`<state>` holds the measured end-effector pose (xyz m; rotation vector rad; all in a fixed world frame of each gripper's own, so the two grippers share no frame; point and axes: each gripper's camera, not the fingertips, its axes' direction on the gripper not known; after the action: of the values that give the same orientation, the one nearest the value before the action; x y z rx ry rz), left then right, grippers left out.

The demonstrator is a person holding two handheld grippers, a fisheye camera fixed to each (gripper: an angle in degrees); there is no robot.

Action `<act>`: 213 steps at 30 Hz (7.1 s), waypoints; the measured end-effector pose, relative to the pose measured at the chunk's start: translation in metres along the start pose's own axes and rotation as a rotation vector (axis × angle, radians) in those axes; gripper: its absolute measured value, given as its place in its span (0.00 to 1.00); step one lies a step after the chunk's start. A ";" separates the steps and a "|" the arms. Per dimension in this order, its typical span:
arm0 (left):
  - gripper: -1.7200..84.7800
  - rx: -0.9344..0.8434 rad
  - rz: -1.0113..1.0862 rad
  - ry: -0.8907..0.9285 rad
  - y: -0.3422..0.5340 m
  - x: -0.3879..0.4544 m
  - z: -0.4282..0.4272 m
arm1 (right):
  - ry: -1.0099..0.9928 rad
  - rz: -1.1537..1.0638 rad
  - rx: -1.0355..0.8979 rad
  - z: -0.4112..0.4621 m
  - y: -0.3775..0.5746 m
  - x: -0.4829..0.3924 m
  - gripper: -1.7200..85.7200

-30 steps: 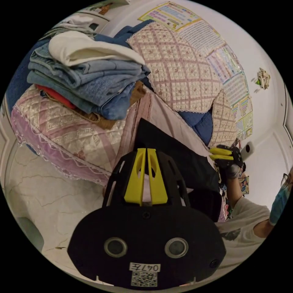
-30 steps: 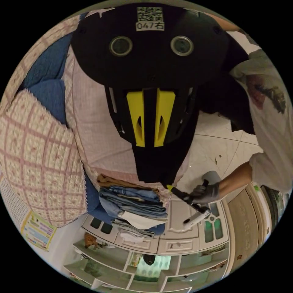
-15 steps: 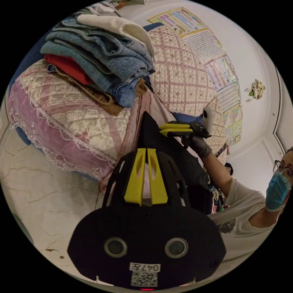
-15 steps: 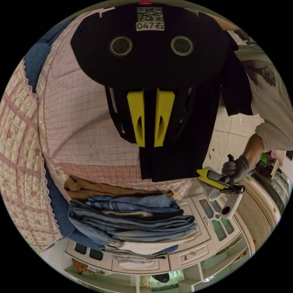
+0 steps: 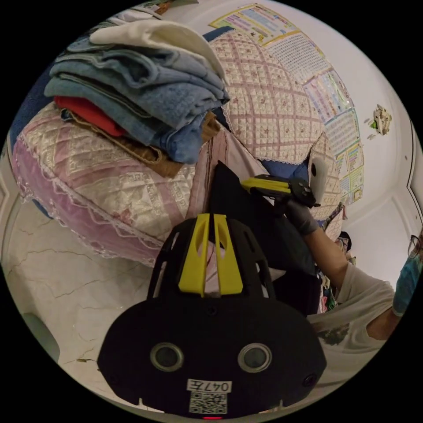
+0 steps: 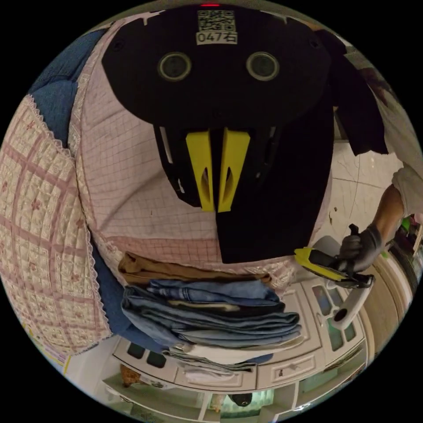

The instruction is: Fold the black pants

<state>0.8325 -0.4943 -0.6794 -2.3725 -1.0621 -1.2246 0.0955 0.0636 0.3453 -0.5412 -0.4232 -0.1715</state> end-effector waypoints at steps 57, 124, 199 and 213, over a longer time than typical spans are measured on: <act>0.05 0.220 -0.448 0.437 0.066 -0.059 0.058 | 0.119 0.007 0.231 -0.432 0.463 -0.160 0.05; 0.01 0.033 0.032 0.067 -0.233 -0.002 0.029 | 0.354 1.494 0.113 -0.835 1.373 -0.036 0.03; 0.11 0.234 -0.288 0.143 -0.066 -0.241 -0.130 | 0.943 -0.472 -0.172 -0.269 0.385 -0.694 0.01; 0.01 0.297 0.024 -0.064 -0.180 -0.181 -0.278 | 0.984 -0.345 -0.284 -0.225 0.279 -0.515 0.01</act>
<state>0.4717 -0.6043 -0.6700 -2.2008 -1.1428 -0.9146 -0.2160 0.2039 -0.1811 -0.5905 0.4827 -0.7964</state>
